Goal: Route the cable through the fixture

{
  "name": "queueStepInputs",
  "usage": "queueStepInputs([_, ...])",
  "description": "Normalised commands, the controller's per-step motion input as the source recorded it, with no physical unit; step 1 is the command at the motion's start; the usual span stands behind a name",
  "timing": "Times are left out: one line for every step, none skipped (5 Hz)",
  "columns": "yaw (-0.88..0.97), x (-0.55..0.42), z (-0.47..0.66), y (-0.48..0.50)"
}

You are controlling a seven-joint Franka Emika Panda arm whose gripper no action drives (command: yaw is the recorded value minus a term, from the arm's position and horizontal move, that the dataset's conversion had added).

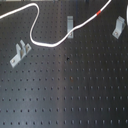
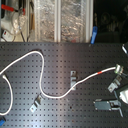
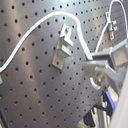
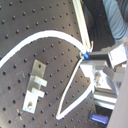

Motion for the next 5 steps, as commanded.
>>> queueStepInputs([0.0,0.032,0.0,0.013])
queueStepInputs([0.0,0.008,0.06,-0.022])
queueStepInputs([-0.15,-0.082,0.06,-0.269])
queueStepInputs([-0.59,-0.406,0.37,-0.306])
queueStepInputs([-0.24,0.007,0.0,-0.094])
